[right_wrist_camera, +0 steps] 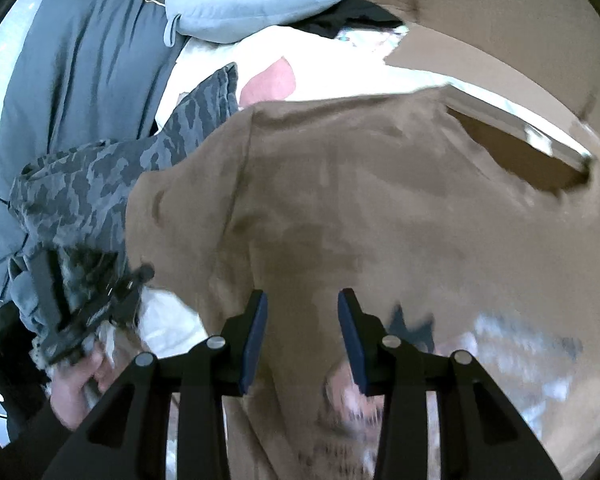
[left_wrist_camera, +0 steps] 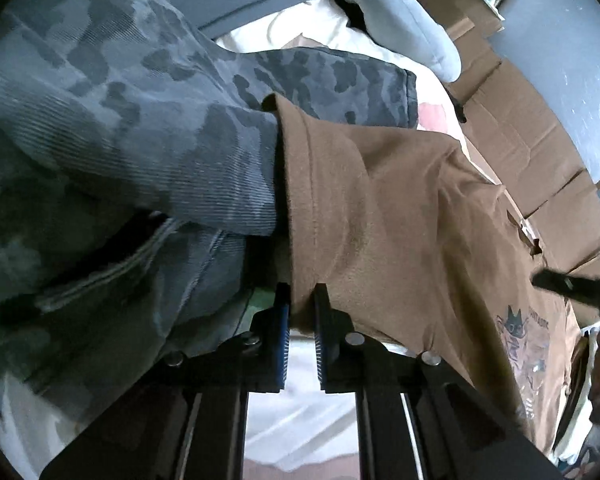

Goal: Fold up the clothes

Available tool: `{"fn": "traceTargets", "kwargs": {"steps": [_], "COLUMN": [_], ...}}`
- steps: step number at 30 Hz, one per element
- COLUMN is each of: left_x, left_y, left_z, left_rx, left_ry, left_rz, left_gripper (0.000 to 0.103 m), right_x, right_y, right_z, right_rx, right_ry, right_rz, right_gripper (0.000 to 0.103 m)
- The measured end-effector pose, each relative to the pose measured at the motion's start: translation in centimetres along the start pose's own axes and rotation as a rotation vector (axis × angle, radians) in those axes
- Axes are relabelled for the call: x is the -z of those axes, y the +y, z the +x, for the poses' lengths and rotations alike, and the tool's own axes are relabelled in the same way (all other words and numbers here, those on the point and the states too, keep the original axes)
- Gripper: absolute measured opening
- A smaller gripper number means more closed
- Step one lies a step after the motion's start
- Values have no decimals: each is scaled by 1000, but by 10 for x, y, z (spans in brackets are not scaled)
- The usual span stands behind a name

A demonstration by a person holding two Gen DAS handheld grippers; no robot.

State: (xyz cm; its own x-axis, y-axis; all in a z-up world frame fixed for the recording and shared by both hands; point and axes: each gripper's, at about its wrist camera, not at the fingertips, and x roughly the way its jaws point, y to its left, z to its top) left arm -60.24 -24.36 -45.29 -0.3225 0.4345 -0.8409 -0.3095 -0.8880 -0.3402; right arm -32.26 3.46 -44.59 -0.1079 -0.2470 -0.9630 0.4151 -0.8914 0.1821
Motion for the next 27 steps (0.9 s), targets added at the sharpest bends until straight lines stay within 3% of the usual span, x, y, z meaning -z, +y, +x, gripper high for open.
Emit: {"fn": "traceTargets", "kwargs": {"steps": [5, 15, 27], "left_x": [1, -7, -9], "left_y": [-4, -2, 8], "left_z": [-4, -5, -3], "left_rx": [-29, -33, -15], "left_ry": [5, 6, 33], "left_rz": [16, 17, 26], "left_gripper": [6, 4, 4], "right_x": [-41, -106, -145], "right_y": [4, 15, 24], "right_z": [20, 68, 109], "right_rx": [-33, -54, -49], "right_ry": [0, -17, 8], "right_rz": [8, 9, -19], "right_gripper": [23, 13, 12]}}
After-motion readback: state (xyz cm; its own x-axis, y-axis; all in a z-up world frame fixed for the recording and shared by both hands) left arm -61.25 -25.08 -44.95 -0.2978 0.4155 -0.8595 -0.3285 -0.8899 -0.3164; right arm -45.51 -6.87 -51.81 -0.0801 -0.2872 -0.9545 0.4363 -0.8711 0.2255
